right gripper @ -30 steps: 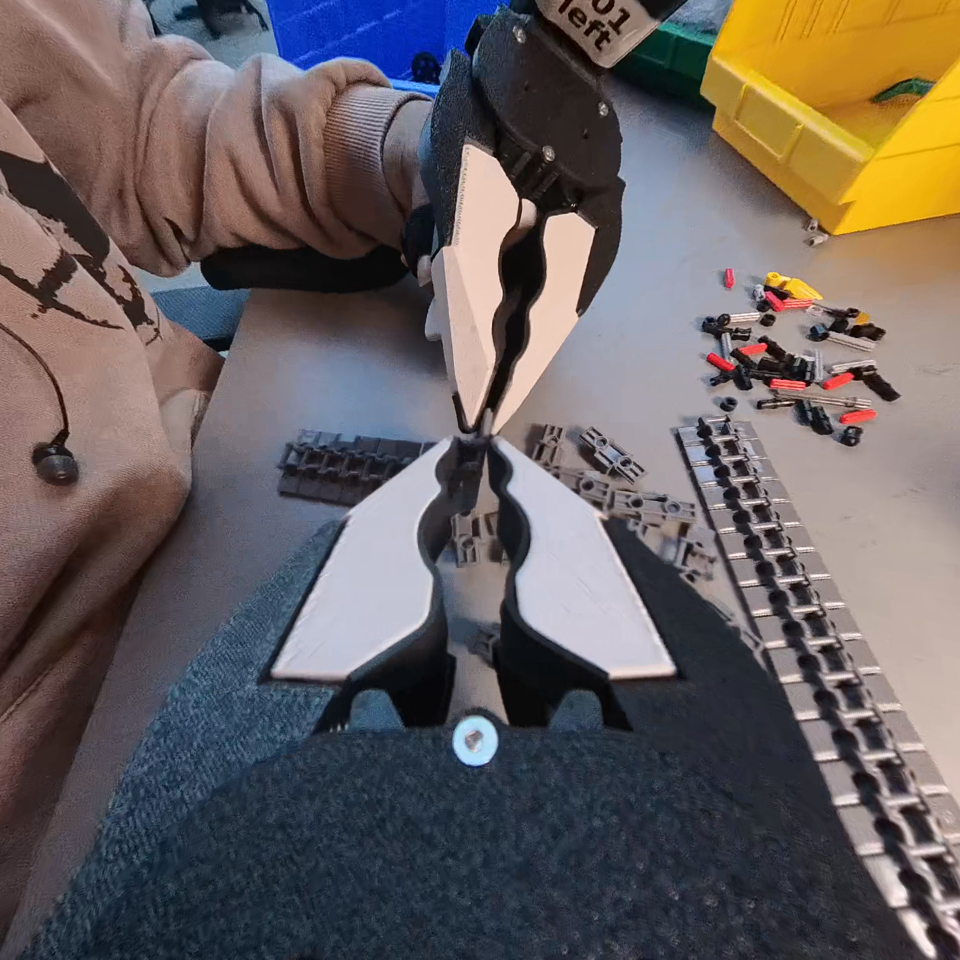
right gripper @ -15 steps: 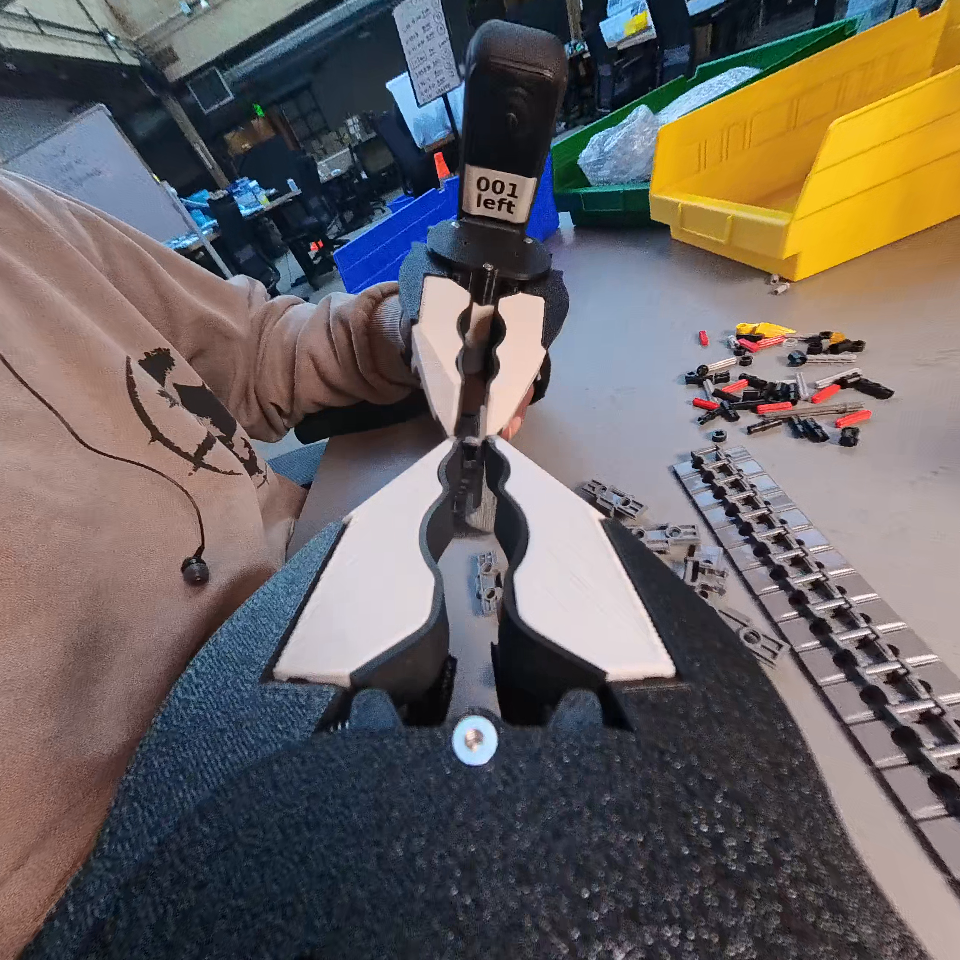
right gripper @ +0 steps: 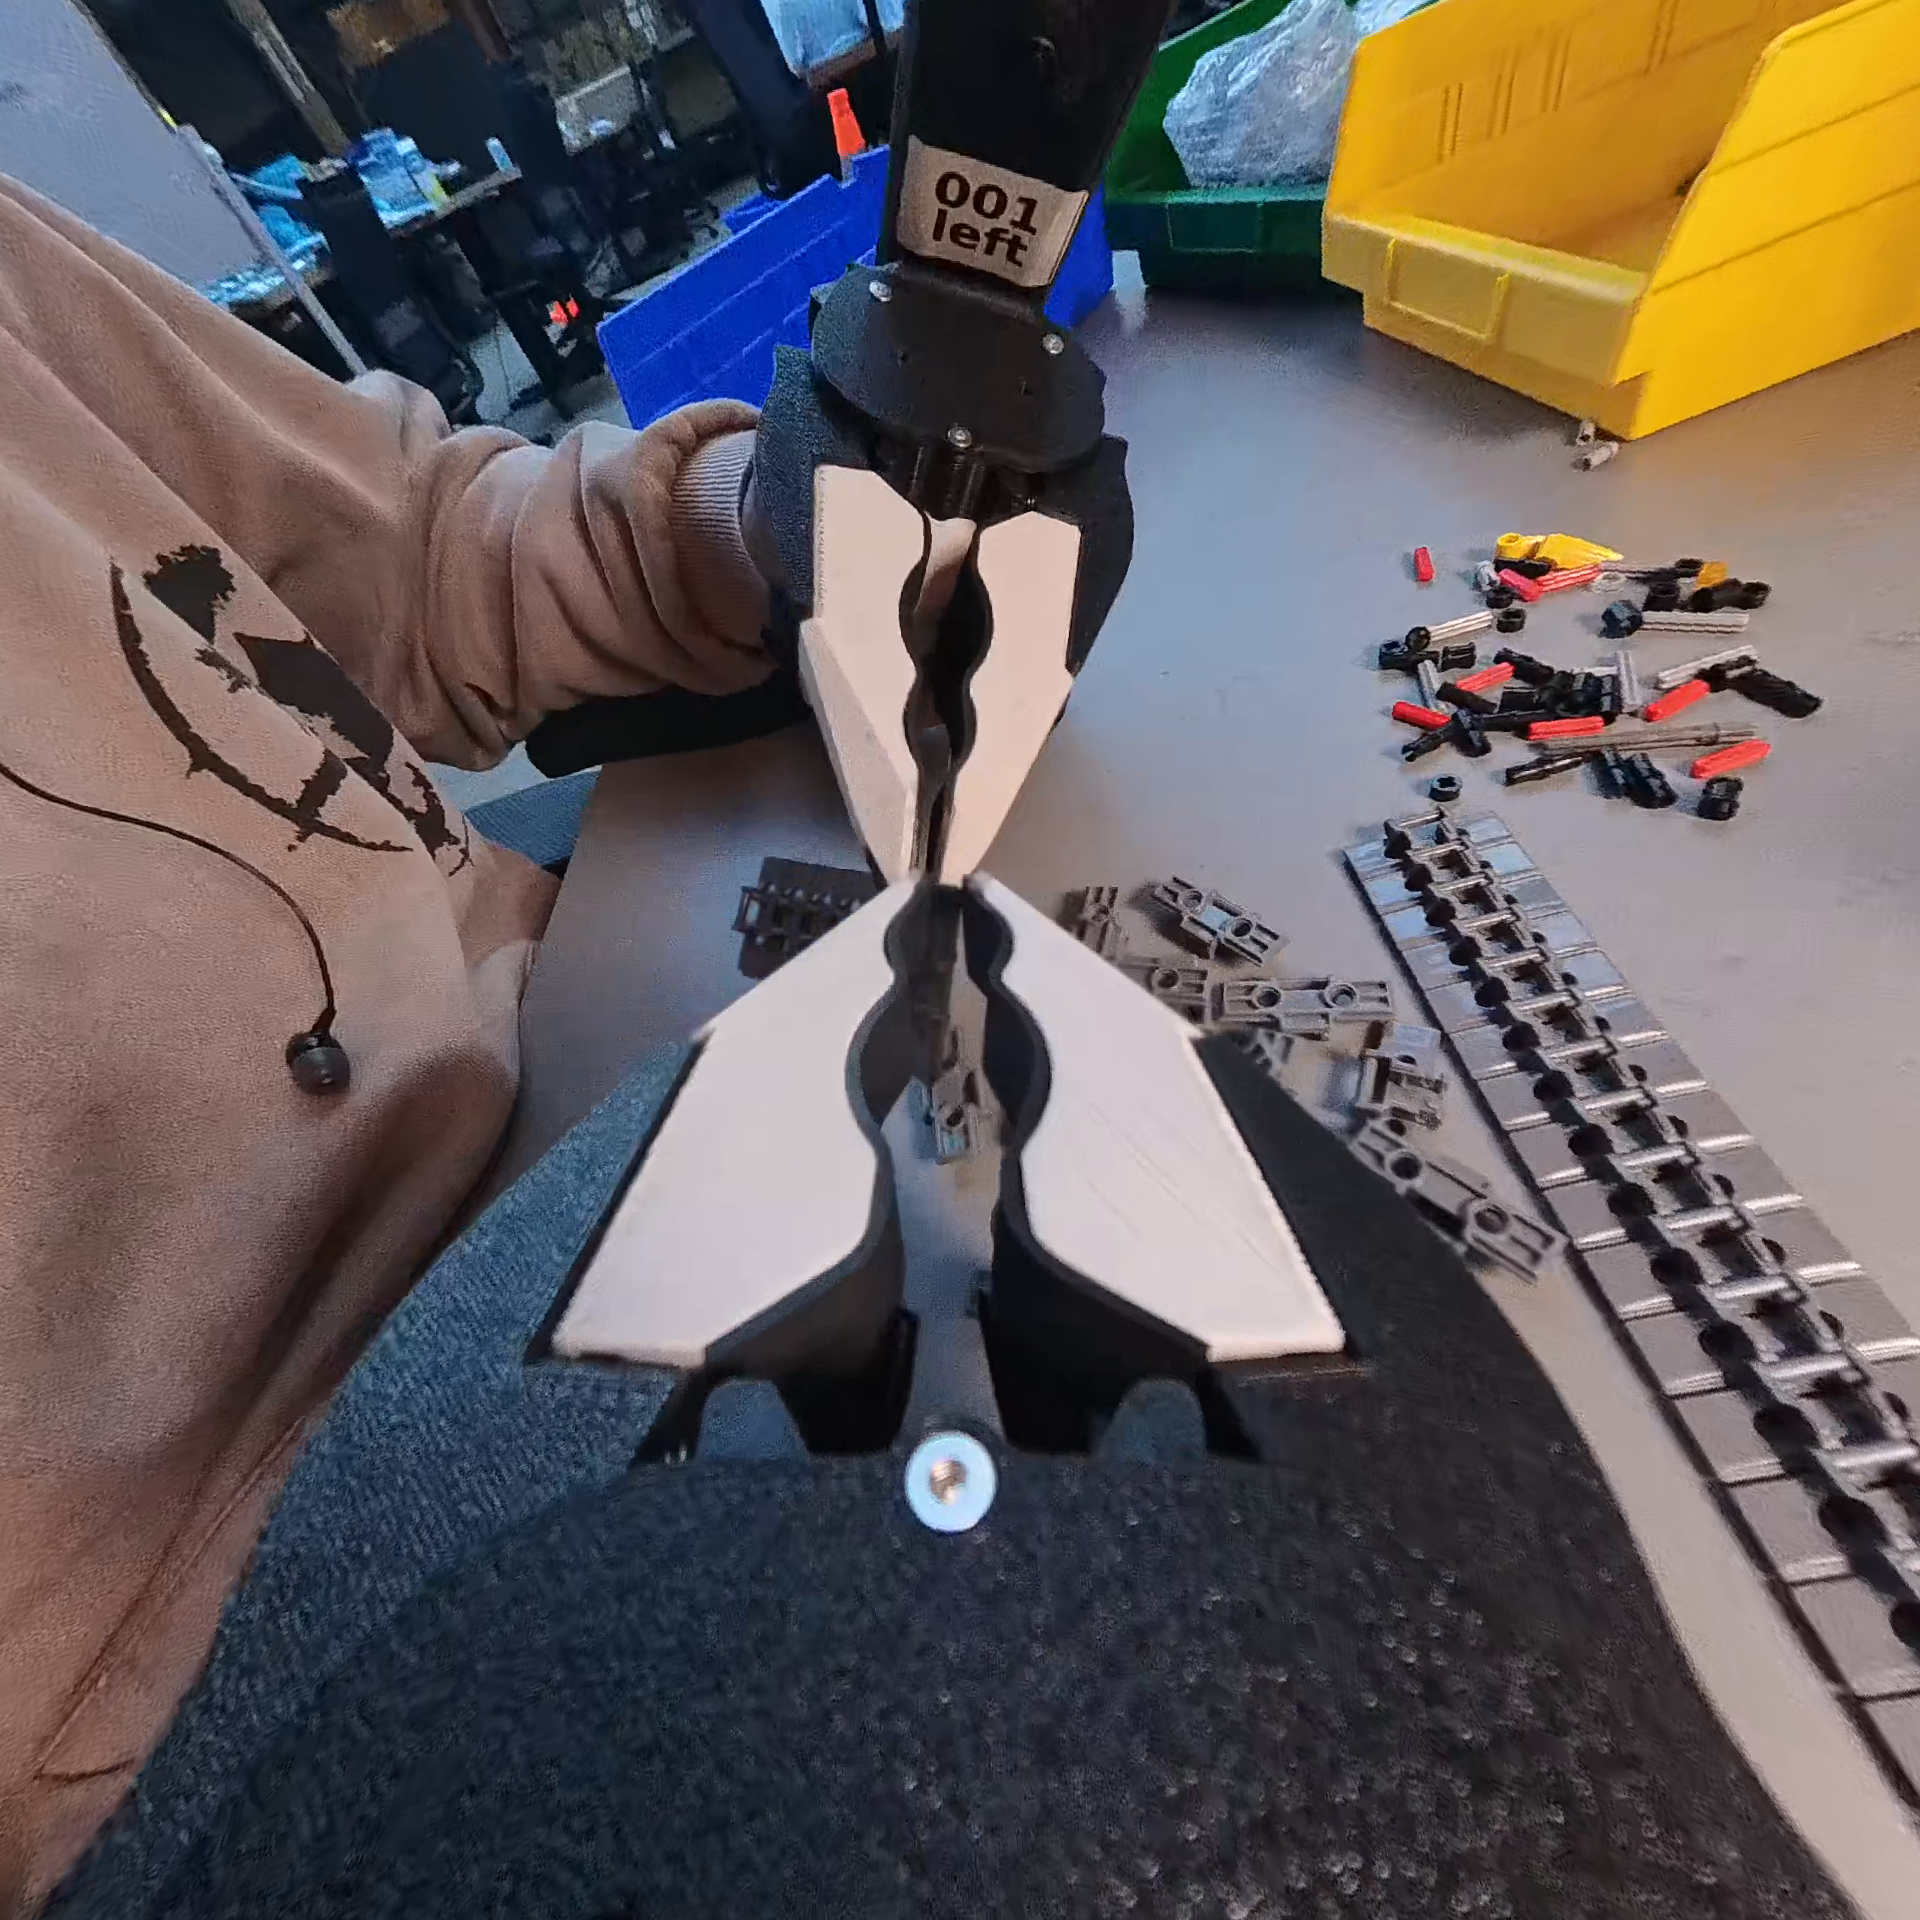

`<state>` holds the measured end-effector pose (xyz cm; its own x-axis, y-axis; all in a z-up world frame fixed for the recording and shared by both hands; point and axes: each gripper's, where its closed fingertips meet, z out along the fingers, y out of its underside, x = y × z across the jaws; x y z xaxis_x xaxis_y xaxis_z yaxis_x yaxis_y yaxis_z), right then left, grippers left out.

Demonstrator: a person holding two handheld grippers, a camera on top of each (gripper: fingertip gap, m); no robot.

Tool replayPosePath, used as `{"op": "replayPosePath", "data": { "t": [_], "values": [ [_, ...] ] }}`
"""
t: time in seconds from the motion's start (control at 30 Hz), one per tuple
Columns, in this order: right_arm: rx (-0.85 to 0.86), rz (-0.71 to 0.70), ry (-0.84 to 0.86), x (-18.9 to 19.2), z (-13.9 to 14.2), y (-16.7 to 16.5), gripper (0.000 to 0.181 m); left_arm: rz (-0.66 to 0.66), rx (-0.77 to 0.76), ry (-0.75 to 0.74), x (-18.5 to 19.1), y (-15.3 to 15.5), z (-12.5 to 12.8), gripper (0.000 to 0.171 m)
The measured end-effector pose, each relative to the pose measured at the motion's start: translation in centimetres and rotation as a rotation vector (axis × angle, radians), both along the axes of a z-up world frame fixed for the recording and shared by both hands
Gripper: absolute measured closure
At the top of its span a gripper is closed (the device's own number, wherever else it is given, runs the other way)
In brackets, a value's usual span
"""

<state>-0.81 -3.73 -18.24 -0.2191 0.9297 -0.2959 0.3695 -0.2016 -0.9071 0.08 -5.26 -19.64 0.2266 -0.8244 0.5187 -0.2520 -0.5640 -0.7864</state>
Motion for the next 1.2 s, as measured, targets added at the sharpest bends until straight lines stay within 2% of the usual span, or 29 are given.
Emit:
{"op": "replayPosePath", "data": {
  "t": [0.43, 0.57, 0.63, 0.77, 0.87, 0.97, 1.1, 1.2],
  "values": [
    [0.046, 0.023, -0.045, 0.7, -0.7, -0.4, 0.18, 0.008, 0.008, 0.005, 0.0, 0.1, -0.3, 0.17],
    [0.03, 0.024, -0.028, 0.6, -0.4, -0.4, 0.181, 0.02, 0.026, -0.014, 0.1, 0.3, 0.0, 0.161],
    [0.018, 0.024, -0.023, 0.6, -0.4, -0.4, 0.18, 0.013, 0.033, -0.028, 0.3, 0.2, 0.2, 0.168],
    [0.004, 0.024, 0.015, 0.6, 0.1, -0.5, 0.181, 0.028, 0.008, -0.065, 0.3, 0.4, 0.8, 0.169],
    [0.162, 0.015, 0.042, 0.5, 0.2, -0.6, 0.181, 0.051, -0.123, -0.096, 0.2, 0.6, 0.6, 0.169],
    [0.375, 0.001, 0.017, 0.3, -0.6, -0.8, 0.181, 0.059, -0.146, -0.049, 0.0, 0.5, -0.4, 0.169],
    [0.467, 0.05, -0.016, 0.6, -1.4, -1.6, 0.181, 0.051, -0.151, 0.005, 0.5, 0.2, -1.4, 0.17],
    [0.471, 0.067, -0.017, 0.7, -1.5, -2.0, 0.181, 0.047, -0.143, 0.01, 0.6, 0.1, -1.5, 0.171]
  ]
}}
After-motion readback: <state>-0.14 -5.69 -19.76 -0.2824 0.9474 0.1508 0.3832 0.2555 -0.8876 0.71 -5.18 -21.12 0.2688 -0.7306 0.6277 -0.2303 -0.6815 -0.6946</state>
